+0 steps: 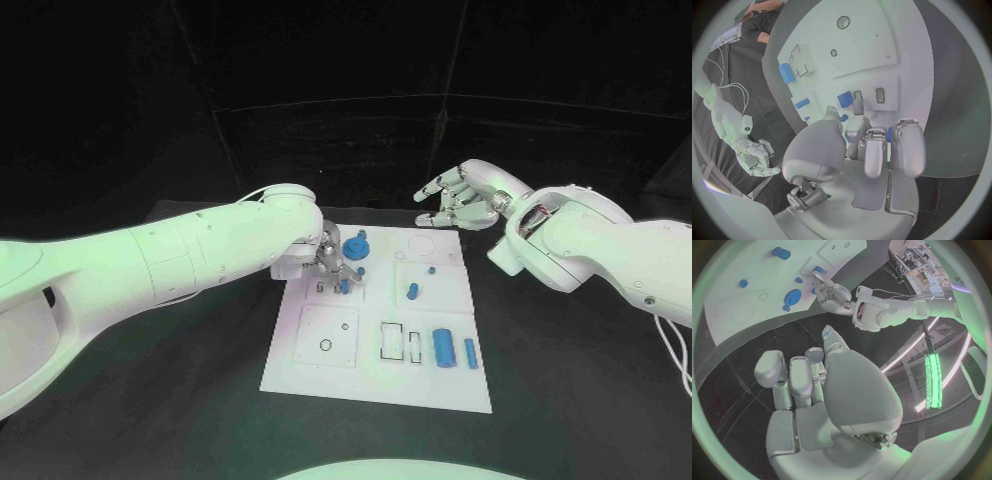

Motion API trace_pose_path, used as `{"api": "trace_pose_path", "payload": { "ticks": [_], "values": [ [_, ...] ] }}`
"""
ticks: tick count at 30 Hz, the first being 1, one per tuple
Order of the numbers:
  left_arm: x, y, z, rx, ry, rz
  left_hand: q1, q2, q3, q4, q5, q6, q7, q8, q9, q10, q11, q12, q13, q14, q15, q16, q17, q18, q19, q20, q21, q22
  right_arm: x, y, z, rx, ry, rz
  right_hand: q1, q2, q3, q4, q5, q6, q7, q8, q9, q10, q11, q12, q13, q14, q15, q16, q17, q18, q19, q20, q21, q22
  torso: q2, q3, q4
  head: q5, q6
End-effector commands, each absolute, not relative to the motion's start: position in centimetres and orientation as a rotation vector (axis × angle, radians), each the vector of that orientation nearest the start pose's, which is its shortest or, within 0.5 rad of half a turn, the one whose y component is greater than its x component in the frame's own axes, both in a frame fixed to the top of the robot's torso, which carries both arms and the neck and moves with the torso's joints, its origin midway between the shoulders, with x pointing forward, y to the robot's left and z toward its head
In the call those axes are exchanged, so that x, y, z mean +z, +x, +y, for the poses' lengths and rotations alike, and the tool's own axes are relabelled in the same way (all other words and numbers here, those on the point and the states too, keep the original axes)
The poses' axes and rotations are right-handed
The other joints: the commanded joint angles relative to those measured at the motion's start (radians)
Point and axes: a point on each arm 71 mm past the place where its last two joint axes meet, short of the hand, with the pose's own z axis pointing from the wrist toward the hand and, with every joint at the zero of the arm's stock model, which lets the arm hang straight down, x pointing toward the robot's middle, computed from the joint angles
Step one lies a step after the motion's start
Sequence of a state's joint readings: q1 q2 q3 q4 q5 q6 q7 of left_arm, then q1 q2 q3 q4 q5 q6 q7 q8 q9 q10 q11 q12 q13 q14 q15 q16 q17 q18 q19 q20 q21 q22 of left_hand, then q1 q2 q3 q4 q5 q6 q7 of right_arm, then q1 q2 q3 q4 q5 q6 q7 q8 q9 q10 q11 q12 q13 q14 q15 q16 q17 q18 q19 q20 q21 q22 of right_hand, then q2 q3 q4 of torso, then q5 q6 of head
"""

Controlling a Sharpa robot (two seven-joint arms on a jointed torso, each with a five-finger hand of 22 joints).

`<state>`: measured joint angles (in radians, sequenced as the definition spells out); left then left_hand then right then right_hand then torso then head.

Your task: Assemble the parts on the task board

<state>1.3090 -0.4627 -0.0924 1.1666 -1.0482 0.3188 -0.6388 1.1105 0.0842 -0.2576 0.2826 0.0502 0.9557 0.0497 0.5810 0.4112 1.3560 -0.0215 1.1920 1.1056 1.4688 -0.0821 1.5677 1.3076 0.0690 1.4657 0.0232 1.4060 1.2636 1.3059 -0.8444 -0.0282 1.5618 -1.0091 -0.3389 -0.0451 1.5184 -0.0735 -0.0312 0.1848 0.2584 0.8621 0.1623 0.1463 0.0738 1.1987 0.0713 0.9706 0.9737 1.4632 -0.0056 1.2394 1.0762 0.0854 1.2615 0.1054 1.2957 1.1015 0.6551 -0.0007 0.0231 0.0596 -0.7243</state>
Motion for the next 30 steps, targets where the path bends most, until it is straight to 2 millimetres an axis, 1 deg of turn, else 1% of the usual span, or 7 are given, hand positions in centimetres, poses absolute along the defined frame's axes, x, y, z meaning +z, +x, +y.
{"api": "trace_pose_path", "payload": {
  "ticks": [1,10,17,23,30],
  "values": [
    [-21.4,53.57,12.77,-0.197,-0.018,2.459,0.012,-0.002,-0.002,-0.004,-0.003,-0.01,0.0,0.006,0.001,-0.006,-0.002,-0.003,0.001,0.102,-0.004,0.003,0.263,-0.009,0.002,-0.003,-0.003,-0.001,-12.64,49.76,-19.1,0.933,0.192,1.641,0.002,0.01,-0.002,-0.003,0.005,0.003,-0.001,0.003,-0.001,-0.001,-0.002,-0.002,-0.001,0.002,-0.003,-0.004,0.0,0.019,-0.003,-0.004,-0.004,-0.001,0.0,-0.0004,-0.0003,0.0,0.0],
    [-21.54,53.64,12.78,-0.187,-0.013,2.469,0.026,0.006,0.001,-0.007,-0.003,-0.013,0.0,0.012,0.009,-0.006,-0.002,-0.002,0.002,0.102,-0.004,0.003,0.263,-0.008,0.001,-0.002,-0.003,0.0,-12.67,49.86,-19.09,0.931,0.193,1.642,0.002,0.011,-0.002,-0.003,0.007,0.003,-0.001,0.004,-0.001,-0.001,-0.002,-0.002,-0.001,0.002,-0.003,-0.004,0.0,0.019,-0.003,-0.004,-0.005,-0.001,0.0,-0.0001,0.0001,-0.001,-0.005],
    [-21.63,53.56,12.44,-0.193,-0.002,2.471,0.04,0.011,0.003,-0.012,-0.003,-0.015,-0.001,0.018,0.015,-0.006,-0.002,-0.002,0.003,0.102,-0.004,0.003,0.263,-0.008,0.0,-0.002,-0.003,0.0,-12.67,49.93,-18.99,0.933,0.192,1.638,0.001,0.012,-0.002,-0.003,0.009,0.002,-0.001,0.004,-0.001,-0.001,-0.002,-0.001,-0.001,0.002,-0.003,-0.004,0.0,0.019,-0.003,-0.004,-0.005,-0.001,0.0,-0.0004,0.0004,-0.001,-0.006],
    [-21.62,53.5,12.21,-0.206,-0.001,2.465,0.06,0.023,0.012,-0.021,-0.002,-0.018,-0.001,0.027,0.026,-0.005,-0.003,-0.001,0.005,0.102,-0.004,0.003,0.263,-0.008,-0.001,-0.002,-0.004,-0.001,-12.68,49.98,-18.96,0.933,0.192,1.638,0.001,0.013,-0.002,-0.002,0.011,0.002,-0.001,0.005,-0.001,0.001,-0.002,0.0,0.0,0.003,-0.003,-0.005,0.0,0.019,-0.001,-0.004,-0.005,0.0,0.0,0.0002,0.0008,-0.002,-0.007],
    [-21.62,53.45,12.17,-0.212,0.0,2.463,0.066,0.026,0.014,-0.024,-0.002,-0.019,-0.002,0.031,0.03,-0.005,-0.003,-0.001,0.006,0.102,-0.004,0.003,0.263,-0.008,-0.001,-0.002,-0.004,-0.001,-12.71,50.05,-18.97,0.931,0.192,1.639,0.001,0.013,-0.002,-0.002,0.011,0.002,-0.001,0.005,-0.001,0.001,-0.002,0.0,0.0,0.003,-0.003,-0.005,0.0,0.019,-0.001,-0.004,-0.005,0.0,0.0,-0.0001,0.0004,0.0,-0.008]
  ]
}}
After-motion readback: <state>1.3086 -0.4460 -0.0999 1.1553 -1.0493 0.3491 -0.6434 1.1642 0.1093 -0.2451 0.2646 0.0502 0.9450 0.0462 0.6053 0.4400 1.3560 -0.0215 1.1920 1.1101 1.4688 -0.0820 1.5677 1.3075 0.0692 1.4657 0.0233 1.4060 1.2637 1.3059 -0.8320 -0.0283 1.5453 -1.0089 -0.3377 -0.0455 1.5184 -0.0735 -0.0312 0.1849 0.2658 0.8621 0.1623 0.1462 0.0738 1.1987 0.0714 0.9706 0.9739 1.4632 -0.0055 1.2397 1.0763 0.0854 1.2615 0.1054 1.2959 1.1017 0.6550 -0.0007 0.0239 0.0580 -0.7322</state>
